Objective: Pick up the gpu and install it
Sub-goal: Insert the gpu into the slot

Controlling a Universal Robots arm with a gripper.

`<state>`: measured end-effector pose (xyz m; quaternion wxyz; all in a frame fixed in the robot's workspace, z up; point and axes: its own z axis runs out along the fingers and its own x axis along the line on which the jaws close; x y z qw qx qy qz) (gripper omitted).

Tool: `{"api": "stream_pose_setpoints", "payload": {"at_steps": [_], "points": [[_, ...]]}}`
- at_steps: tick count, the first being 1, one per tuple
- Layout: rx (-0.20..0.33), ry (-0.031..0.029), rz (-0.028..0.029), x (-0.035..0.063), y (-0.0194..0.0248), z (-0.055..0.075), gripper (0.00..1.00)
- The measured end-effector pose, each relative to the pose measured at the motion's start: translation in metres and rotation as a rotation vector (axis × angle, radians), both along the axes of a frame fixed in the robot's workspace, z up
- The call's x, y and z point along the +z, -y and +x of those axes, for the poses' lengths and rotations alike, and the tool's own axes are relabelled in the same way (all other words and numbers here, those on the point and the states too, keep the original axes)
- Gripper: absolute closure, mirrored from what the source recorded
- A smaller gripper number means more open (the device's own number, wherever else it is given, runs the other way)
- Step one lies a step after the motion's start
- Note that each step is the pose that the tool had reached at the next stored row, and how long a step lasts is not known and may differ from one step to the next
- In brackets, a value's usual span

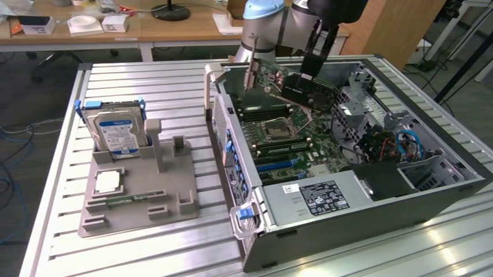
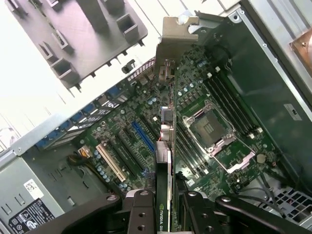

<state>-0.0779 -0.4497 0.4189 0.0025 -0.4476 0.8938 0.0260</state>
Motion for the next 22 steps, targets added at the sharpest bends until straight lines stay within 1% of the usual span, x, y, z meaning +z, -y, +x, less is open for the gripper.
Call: {"api": "stream_pose_setpoints", "payload": {"at_steps": [1,22], "points": [[0.018,0.0,0.0,-0.0001,0.0,0.0,0.74],[0.16,0.0,0.0,-0.0005,0.0,0.0,0.74]]}}
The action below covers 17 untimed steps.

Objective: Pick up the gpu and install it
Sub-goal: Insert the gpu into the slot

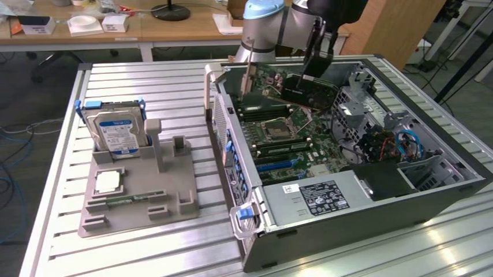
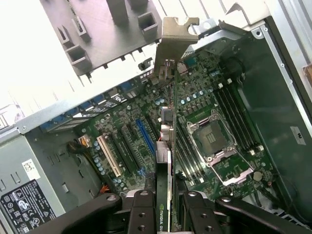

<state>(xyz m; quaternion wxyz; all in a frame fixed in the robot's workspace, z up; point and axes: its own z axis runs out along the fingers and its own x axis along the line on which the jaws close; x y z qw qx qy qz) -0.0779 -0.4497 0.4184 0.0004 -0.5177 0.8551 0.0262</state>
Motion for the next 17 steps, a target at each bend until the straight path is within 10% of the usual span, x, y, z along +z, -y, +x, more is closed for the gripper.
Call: {"api": "stream_pose_setpoints", "payload": {"at_steps": [17], "points": [[0.129,0.0,0.0,-0.0004,0.0,0.0,0.74]]}}
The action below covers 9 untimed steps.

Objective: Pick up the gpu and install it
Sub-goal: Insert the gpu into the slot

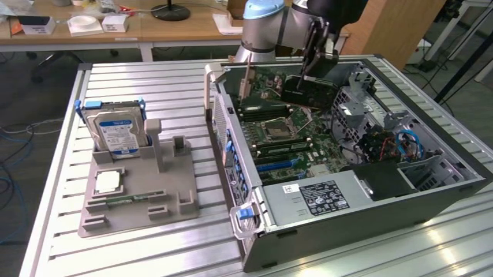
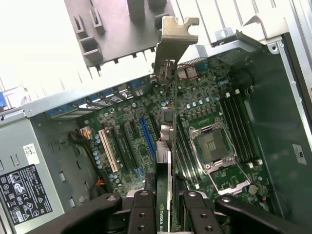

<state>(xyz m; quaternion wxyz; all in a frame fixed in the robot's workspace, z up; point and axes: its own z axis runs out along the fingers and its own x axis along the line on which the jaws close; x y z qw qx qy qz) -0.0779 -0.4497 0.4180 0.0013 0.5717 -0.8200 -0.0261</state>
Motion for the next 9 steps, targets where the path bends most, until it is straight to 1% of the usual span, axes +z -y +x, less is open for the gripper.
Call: {"api": "stream_pose_setpoints", "payload": {"at_steps": [9], "points": [[0.067,0.0,0.0001,-0.0002,0.0,0.0,0.74]]}}
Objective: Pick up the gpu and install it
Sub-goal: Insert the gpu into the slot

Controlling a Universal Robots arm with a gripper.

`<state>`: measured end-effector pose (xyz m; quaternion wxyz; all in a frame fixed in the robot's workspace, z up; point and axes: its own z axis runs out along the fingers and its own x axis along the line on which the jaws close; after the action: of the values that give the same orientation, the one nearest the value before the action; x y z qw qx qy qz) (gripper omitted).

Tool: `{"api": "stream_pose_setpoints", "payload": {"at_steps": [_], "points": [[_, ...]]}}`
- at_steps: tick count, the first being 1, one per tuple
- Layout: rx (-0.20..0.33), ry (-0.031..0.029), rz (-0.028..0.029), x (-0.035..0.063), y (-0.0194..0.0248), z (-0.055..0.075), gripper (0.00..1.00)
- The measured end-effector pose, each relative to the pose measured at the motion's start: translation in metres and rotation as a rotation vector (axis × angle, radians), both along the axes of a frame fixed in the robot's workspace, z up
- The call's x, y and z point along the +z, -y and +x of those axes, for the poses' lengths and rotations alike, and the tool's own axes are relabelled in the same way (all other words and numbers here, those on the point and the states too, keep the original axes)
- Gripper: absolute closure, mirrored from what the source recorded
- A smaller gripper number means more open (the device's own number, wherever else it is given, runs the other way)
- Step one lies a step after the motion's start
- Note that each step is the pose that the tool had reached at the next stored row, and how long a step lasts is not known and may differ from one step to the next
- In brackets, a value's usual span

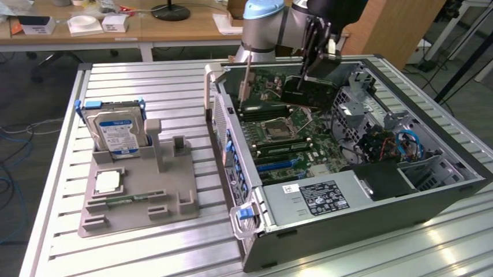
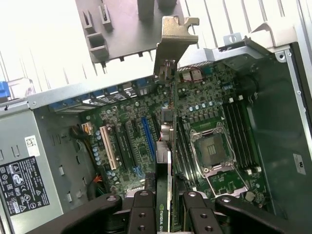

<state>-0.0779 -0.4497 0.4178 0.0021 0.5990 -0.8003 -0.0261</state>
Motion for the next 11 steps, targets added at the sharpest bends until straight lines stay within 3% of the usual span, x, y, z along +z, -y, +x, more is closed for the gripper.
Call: {"api": "stream_pose_setpoints", "payload": {"at_steps": [11], "points": [[0.078,0.0,0.0,-0.0002,0.0,0.0,0.74]]}}
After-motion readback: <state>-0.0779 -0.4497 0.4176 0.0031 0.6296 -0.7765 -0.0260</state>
